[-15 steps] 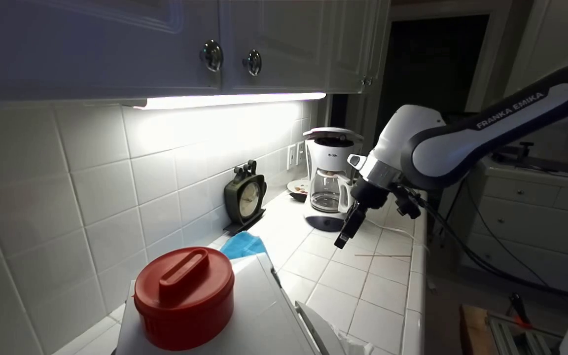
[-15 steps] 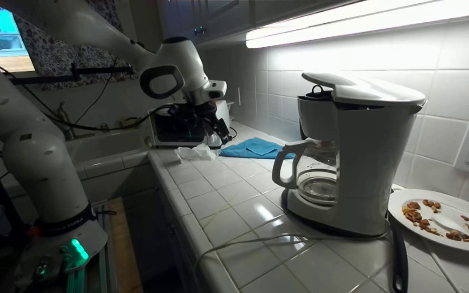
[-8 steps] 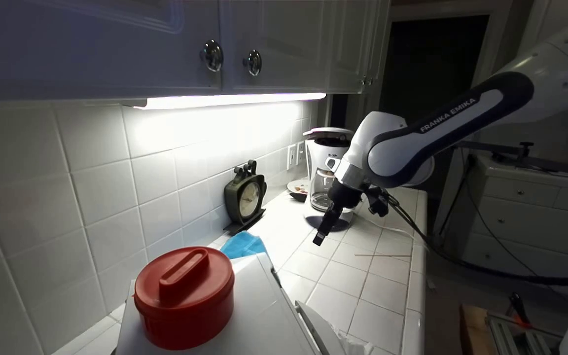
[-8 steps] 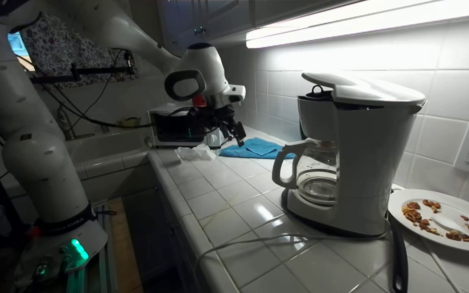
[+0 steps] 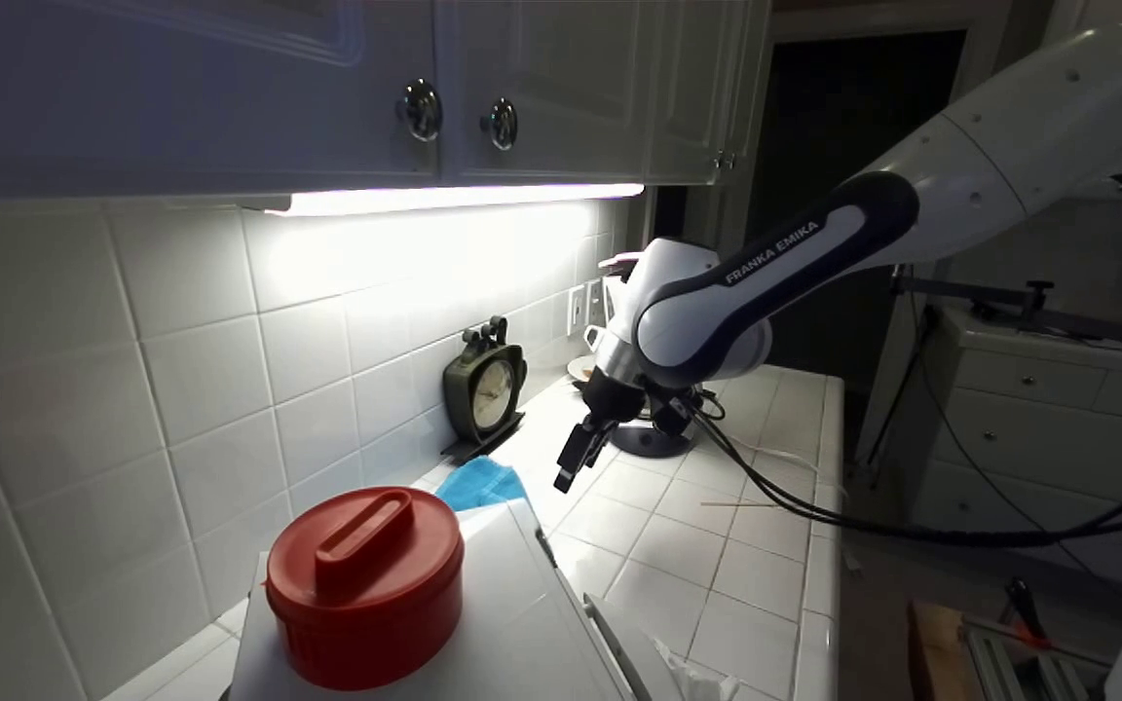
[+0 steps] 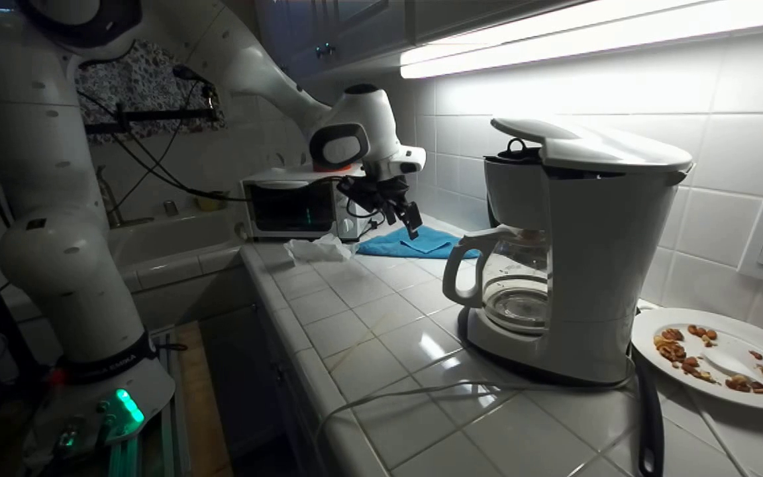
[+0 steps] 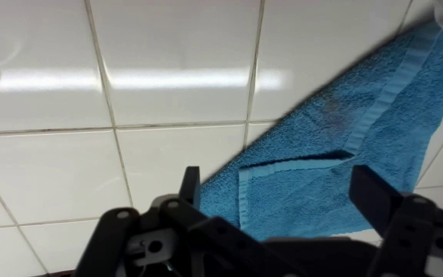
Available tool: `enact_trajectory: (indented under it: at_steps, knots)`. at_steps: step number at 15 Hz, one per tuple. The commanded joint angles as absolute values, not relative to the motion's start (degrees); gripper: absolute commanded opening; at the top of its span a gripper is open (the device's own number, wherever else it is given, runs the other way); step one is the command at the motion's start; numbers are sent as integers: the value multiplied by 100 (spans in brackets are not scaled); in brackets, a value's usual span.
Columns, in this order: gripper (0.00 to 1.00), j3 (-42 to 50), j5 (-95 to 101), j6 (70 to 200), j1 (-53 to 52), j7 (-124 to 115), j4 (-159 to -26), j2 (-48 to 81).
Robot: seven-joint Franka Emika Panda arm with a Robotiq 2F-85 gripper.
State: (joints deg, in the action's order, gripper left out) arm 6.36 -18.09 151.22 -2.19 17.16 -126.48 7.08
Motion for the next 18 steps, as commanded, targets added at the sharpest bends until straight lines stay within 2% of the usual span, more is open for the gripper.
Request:
enact_trajectory:
  at_steps: [1, 8, 18]
  knots:
    - [100, 347, -1719, 15120, 41, 1579, -12559, 796]
    - [100, 458, -1442, 15368, 129, 393, -12421, 1203]
    - [100, 61, -1724, 16045, 207, -423, -11818, 1978]
